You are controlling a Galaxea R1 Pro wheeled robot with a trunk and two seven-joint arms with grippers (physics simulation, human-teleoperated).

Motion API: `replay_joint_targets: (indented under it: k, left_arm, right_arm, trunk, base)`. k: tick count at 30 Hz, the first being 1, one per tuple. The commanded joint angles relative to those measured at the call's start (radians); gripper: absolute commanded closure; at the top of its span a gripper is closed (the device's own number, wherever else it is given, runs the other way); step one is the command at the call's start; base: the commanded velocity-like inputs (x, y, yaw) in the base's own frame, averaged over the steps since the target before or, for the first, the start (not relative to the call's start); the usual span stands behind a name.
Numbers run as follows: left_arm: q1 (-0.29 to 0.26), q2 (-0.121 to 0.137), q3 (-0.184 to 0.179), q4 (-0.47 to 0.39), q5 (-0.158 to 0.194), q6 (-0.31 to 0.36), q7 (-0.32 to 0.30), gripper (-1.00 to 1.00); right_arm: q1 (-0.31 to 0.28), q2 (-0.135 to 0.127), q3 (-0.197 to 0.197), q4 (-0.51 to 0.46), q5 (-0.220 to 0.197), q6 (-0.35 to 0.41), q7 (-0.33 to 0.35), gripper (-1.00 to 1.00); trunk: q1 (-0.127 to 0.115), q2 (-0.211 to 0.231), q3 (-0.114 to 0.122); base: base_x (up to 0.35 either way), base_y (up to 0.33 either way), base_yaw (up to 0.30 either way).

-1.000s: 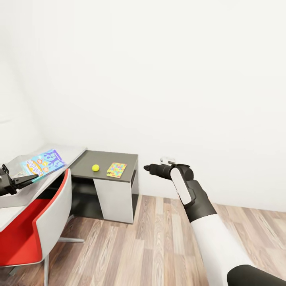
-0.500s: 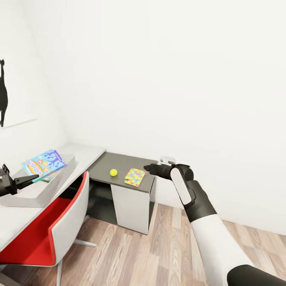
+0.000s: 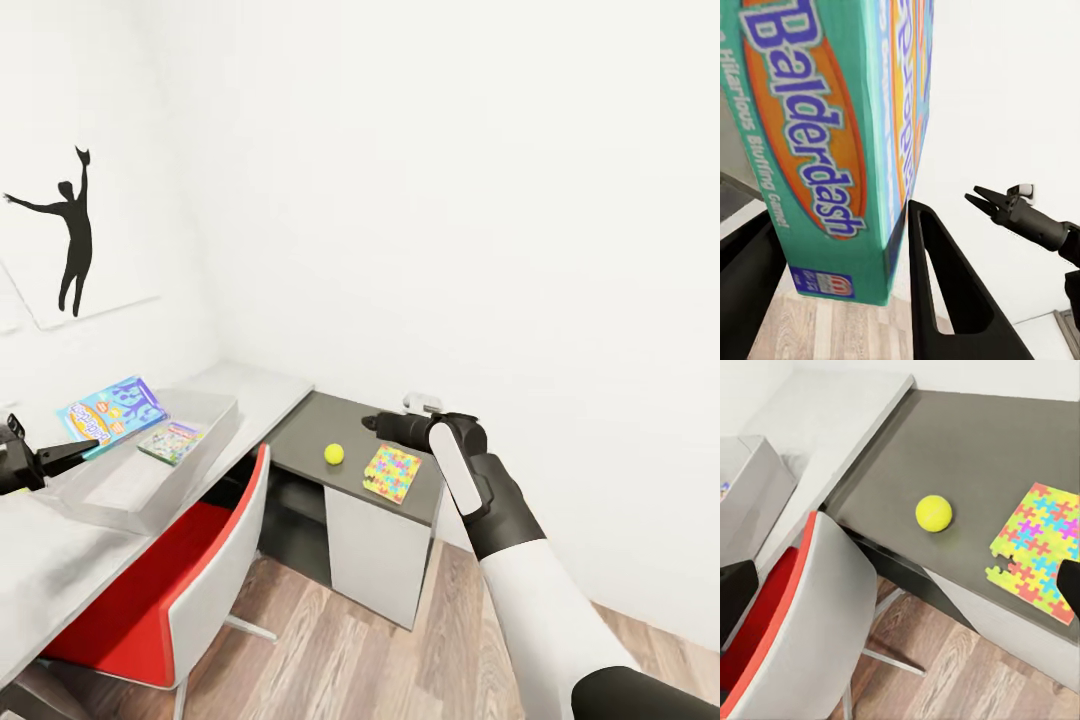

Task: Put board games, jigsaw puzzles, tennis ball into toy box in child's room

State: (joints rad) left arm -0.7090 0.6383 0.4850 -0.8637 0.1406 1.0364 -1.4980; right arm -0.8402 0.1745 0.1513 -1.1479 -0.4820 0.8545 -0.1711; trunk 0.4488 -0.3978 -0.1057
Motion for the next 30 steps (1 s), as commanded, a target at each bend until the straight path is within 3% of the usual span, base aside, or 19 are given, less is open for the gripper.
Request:
replay_joint_targets:
  k: [1,13,30]
  left_arm:
    - [-0.001,-0.001,0.000,0.000,0.002,0.011,-0.004,1.00]
    - [-0.001,-0.003,0.001,0.000,0.002,0.011,-0.005,1.00]
    - [-0.001,-0.006,0.001,-0.001,0.002,0.011,-0.005,1.00]
  right_arm:
    - [-0.001,0.000,0.001,-0.001,-0.010,0.003,-0.010,-1.00]
    - [-0.001,0.000,0.001,-0.001,-0.007,0.002,-0.010,-1.00]
    - [0.000,0.000,0.001,-0.001,-0.006,0.002,-0.010,-1.00]
  trunk:
    - [0.001,-0.002,-0.002]
    - [0.001,-0.002,-0.002]
    - [0.001,-0.002,-0.002]
  base:
    - [0.335,0.002,0.291]
    - [0.335,-0.014,0.291]
    - [0.318,-0.124,0.289]
